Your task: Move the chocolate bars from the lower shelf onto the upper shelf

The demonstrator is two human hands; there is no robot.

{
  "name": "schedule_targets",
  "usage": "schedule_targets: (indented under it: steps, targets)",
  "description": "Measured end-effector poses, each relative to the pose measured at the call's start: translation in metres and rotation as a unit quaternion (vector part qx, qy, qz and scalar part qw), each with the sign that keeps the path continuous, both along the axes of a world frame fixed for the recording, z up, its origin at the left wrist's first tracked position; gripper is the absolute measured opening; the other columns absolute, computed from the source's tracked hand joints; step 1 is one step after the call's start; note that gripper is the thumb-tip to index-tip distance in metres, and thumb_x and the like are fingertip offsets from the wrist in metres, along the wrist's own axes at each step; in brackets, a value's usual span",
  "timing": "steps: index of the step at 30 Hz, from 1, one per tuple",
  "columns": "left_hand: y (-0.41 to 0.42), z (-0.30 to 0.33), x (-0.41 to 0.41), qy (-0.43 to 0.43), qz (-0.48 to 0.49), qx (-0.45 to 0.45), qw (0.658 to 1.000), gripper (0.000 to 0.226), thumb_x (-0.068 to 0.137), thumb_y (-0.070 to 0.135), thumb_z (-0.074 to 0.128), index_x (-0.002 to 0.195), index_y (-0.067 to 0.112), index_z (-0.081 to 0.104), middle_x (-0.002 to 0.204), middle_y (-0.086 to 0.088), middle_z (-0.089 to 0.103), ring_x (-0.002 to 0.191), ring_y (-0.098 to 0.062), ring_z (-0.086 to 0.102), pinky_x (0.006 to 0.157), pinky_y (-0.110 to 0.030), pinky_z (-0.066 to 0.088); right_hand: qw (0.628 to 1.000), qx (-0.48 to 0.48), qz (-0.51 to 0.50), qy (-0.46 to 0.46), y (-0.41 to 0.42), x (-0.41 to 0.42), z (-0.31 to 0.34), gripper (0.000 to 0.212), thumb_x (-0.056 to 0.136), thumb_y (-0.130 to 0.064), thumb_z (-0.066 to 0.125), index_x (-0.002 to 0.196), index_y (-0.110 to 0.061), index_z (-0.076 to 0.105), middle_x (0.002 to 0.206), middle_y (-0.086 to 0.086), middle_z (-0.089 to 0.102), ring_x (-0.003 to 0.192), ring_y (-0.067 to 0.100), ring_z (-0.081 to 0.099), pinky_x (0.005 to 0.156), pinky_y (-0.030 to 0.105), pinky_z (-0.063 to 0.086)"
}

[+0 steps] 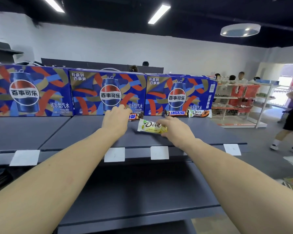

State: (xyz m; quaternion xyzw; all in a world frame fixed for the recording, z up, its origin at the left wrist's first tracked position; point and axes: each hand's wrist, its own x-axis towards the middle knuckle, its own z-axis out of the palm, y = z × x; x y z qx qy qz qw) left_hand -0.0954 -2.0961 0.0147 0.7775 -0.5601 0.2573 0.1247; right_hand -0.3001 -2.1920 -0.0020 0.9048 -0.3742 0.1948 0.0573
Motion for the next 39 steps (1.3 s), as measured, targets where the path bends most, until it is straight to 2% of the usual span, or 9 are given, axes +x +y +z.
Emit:
schedule_targets:
  steps: [6, 12, 16, 24, 27, 32, 39]
  targets:
    - [-0.030, -0.002, 0.010, -0.001, 0.059, 0.028, 0.998, 0.054, 0.084, 0.000, 0.060, 0.133, 0.018, 0.049, 0.121, -0.009, 0.054, 0.113, -0.029, 0.052, 0.087, -0.038, 0.042, 1.000, 0.006, 0.001, -0.021, -0.039, 0.016, -0.003, 0.055, 0.088, -0.016, 0.070, 0.138, -0.029, 0.051, 0.134, -0.002, 0.054, 0.120, 0.023, 0.050, 0.090, 0.038, 0.050]
    - [-0.058, 0.003, 0.021, 0.009, 0.082, 0.037, 0.996, 0.047, 0.084, -0.001, 0.059, 0.127, 0.018, 0.055, 0.116, -0.008, 0.053, 0.106, -0.028, 0.054, 0.079, -0.034, 0.037, 1.000, 0.007, 0.028, 0.005, -0.083, 0.032, -0.002, 0.057, 0.087, -0.017, 0.071, 0.139, -0.031, 0.052, 0.136, -0.001, 0.054, 0.123, 0.023, 0.050, 0.093, 0.040, 0.051]
    - [-0.073, 0.004, 0.022, 0.008, 0.081, 0.038, 0.996, 0.049, 0.084, 0.001, 0.059, 0.129, 0.021, 0.054, 0.114, -0.008, 0.053, 0.105, -0.028, 0.054, 0.080, -0.037, 0.041, 0.999, 0.010, 0.033, 0.014, -0.108, 0.041, -0.004, 0.056, 0.090, -0.013, 0.066, 0.140, -0.031, 0.049, 0.129, 0.002, 0.054, 0.119, 0.026, 0.051, 0.089, 0.043, 0.052]
    - [-0.098, -0.003, 0.034, 0.000, 0.084, 0.047, 0.995, 0.048, 0.084, 0.001, 0.059, 0.126, 0.022, 0.056, 0.114, -0.006, 0.055, 0.104, -0.026, 0.056, 0.078, -0.036, 0.043, 1.000, 0.014, 0.026, 0.000, -0.139, 0.063, -0.003, 0.055, 0.089, -0.003, 0.060, 0.136, -0.031, 0.054, 0.122, 0.002, 0.053, 0.111, 0.025, 0.054, 0.082, 0.038, 0.052]
    - [-0.107, -0.003, 0.043, 0.008, 0.083, 0.049, 0.995, 0.046, 0.084, 0.000, 0.058, 0.124, 0.022, 0.057, 0.111, -0.006, 0.055, 0.102, -0.027, 0.056, 0.080, -0.038, 0.044, 1.000, 0.016, 0.021, -0.001, -0.148, 0.071, -0.005, 0.057, 0.088, -0.001, 0.061, 0.137, -0.030, 0.053, 0.124, 0.003, 0.052, 0.113, 0.025, 0.052, 0.084, 0.040, 0.054]
    - [-0.121, -0.003, 0.056, 0.018, 0.067, 0.059, 0.996, 0.045, 0.085, 0.004, 0.061, 0.126, 0.023, 0.057, 0.114, -0.005, 0.055, 0.103, -0.027, 0.057, 0.075, -0.038, 0.046, 1.000, 0.014, 0.013, -0.004, -0.158, 0.083, -0.005, 0.056, 0.089, -0.001, 0.061, 0.138, -0.026, 0.053, 0.124, 0.004, 0.049, 0.120, 0.025, 0.042, 0.091, 0.042, 0.051]
    - [-0.133, -0.005, 0.066, 0.025, 0.047, 0.054, 0.997, 0.048, 0.086, 0.002, 0.059, 0.130, 0.023, 0.055, 0.118, -0.007, 0.053, 0.108, -0.028, 0.054, 0.075, -0.038, 0.043, 1.000, 0.013, -0.001, -0.021, -0.166, 0.092, -0.005, 0.055, 0.088, 0.005, 0.056, 0.135, -0.023, 0.055, 0.120, 0.005, 0.051, 0.117, 0.027, 0.043, 0.089, 0.041, 0.051]
